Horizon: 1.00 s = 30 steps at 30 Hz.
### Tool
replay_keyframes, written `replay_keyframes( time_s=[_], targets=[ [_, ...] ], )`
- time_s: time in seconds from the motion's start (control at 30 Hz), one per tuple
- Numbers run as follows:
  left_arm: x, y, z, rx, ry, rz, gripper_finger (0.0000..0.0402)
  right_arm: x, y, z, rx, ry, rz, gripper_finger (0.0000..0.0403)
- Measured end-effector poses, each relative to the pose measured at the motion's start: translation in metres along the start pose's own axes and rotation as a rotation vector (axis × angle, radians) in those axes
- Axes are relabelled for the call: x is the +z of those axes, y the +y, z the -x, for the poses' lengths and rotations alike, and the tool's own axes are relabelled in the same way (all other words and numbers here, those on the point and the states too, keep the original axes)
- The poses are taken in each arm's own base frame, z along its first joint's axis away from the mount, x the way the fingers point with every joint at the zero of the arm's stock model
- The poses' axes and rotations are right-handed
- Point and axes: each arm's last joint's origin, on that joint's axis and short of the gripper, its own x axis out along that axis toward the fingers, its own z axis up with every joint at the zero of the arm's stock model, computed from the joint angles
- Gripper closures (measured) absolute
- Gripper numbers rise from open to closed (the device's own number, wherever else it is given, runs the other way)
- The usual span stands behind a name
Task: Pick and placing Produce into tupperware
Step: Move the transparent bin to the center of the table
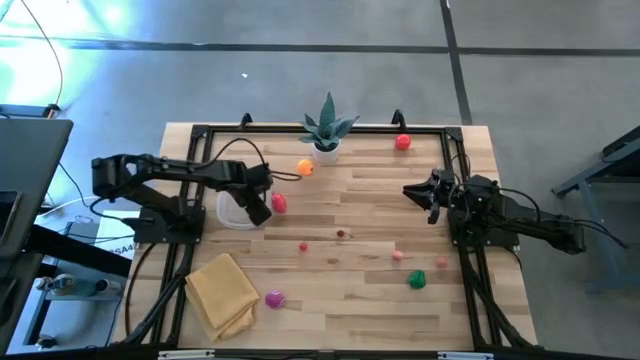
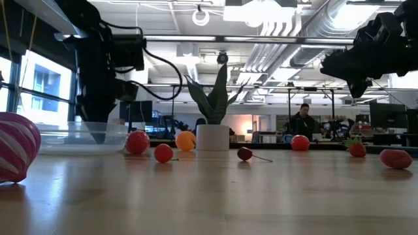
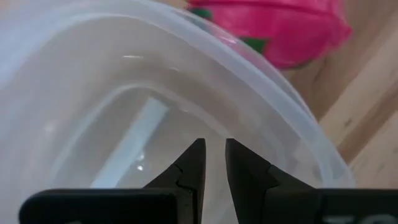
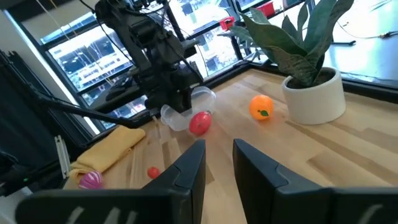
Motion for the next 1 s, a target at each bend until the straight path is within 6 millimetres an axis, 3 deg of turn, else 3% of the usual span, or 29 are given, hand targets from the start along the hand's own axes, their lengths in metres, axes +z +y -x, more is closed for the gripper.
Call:
replay_keyframes(
  time_s=[0.3, 0.7, 1.0],
  targets=[
    [0.003, -0.025, -0.019, -0.130, 0.021, -0.117, 0.0348, -0.001, 0.000, 0.000, -0.007, 0.008, 0.018, 0.0332],
    [0.003, -0.067, -0.023, -0.268, -0.117, -0.149, 0.0348, -0.002, -0.001, 0.000, -0.014, 0.019, 0.018, 0.0332],
    [0.014, -0.081, -0.037, -0.289, -0.084, -0.125, 0.0348, -0.003, -0.001, 0.000, -0.016, 0.027, 0.021, 0.0332]
  ],
)
